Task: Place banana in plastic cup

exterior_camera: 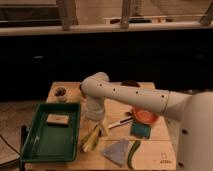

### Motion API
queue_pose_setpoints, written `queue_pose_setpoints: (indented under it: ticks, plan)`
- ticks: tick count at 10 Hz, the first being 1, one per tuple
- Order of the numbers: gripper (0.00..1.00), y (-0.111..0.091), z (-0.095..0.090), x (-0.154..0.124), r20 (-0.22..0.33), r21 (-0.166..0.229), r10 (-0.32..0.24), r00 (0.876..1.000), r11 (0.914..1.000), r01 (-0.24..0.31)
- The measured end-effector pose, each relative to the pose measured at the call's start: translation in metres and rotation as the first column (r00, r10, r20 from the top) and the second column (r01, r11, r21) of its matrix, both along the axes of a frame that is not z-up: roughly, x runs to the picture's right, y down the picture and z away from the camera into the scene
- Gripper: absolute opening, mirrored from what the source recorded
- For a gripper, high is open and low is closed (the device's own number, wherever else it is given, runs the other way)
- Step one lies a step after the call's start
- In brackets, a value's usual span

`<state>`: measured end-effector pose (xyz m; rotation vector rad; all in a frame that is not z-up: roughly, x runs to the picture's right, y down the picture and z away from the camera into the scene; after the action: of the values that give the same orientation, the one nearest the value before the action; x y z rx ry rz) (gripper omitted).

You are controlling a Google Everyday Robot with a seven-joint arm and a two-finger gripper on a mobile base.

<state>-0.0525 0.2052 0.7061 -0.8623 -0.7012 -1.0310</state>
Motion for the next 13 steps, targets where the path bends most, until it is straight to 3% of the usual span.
queue_pose_setpoints:
  ticks: [13]
  plan:
    - [0.80, -0.014, 0.002, 0.004, 0.010, 0.013, -0.019, 1.000, 0.9997, 0.018]
